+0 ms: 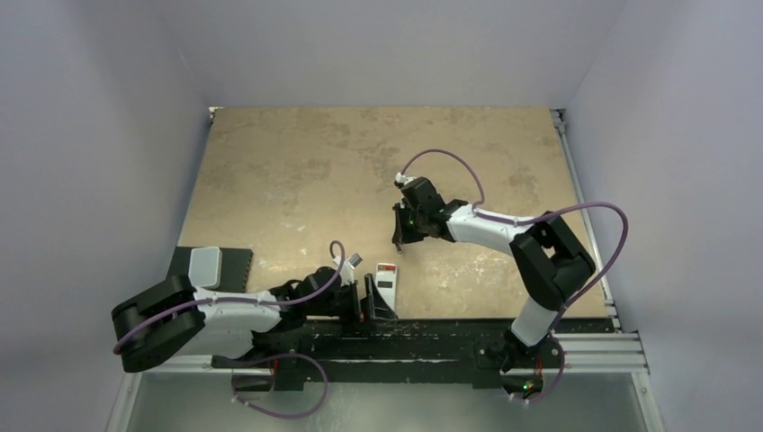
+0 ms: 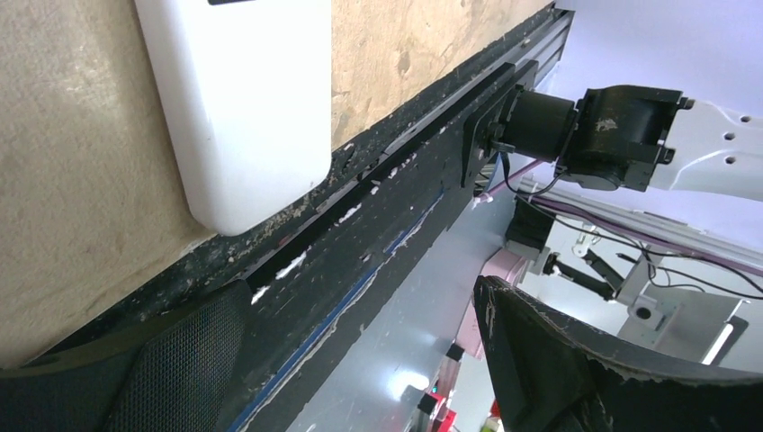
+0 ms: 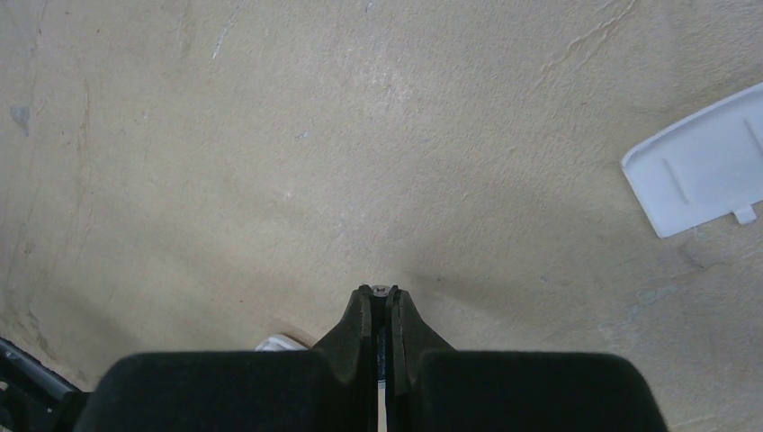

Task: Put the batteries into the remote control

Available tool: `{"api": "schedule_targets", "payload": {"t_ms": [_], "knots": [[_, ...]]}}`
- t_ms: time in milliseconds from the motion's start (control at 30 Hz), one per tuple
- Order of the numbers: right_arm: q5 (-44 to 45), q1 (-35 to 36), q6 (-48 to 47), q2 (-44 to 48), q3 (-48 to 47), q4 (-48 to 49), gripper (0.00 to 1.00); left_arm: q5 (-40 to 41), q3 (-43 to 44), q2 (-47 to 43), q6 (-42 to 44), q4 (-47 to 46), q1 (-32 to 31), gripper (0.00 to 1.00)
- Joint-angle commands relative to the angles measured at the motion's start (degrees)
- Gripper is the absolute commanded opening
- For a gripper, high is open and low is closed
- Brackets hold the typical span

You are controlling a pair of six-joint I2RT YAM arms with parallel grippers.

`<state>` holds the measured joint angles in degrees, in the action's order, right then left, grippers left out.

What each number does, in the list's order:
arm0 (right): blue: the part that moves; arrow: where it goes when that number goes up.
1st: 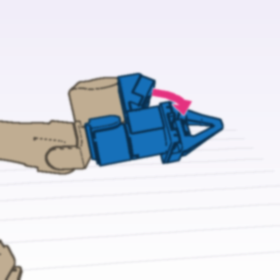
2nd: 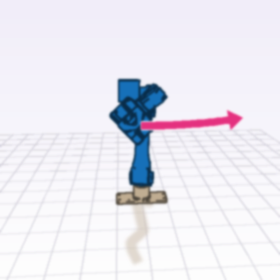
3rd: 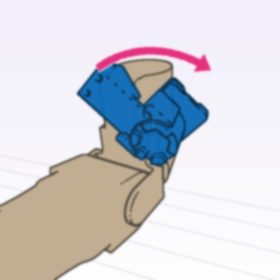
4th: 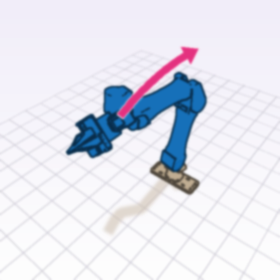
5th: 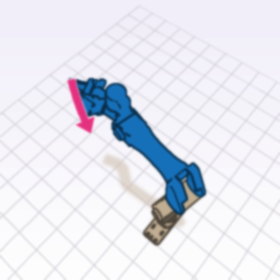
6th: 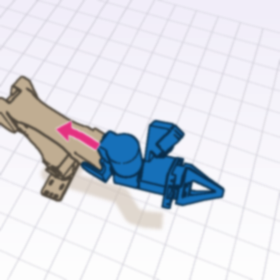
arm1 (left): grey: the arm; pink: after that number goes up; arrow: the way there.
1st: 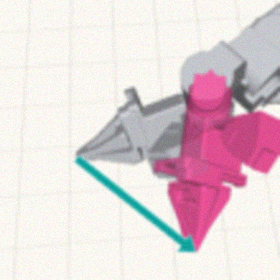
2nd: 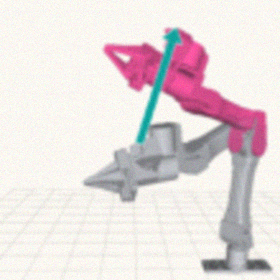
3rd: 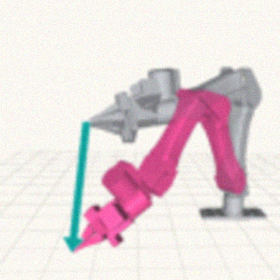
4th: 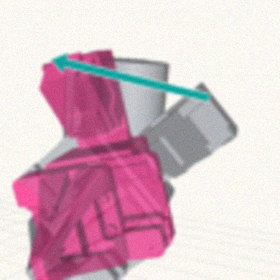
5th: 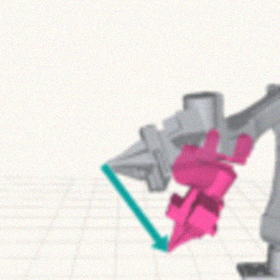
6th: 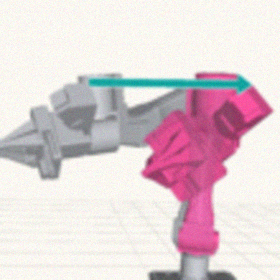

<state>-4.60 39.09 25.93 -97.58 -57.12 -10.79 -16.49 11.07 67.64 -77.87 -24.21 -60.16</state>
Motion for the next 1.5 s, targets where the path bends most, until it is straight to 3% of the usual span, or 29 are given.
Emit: {"api": "schedule_targets", "payload": {"t_ms": [0, 533, 1067, 1467], "knots": [[-1.88, 0.18, -0.40, -1.22, -3.16, 1.48, 0.00, -0.32, -0.41, 2.28, -2.31, -8.23, -0.31, 0.96], [-2.69, 3.02, -4.73, -5.39, -3.57, 0.19, 0.00, 0.27, -0.60, 6.28, -4.48, -12.54, -0.31, 0.96], [-2.10, 4.72, -6.56, -0.76, 2.55, 0.99, 0.00, 1.29, 0.21, 9.53, -4.50, -15.08, 0.19, 0.98], [-2.25, 5.82, -7.24, 3.92, 7.02, 1.70, 0.00, -1.60, 2.55, 9.78, -1.98, -12.80, 4.90, 0.98]]}}
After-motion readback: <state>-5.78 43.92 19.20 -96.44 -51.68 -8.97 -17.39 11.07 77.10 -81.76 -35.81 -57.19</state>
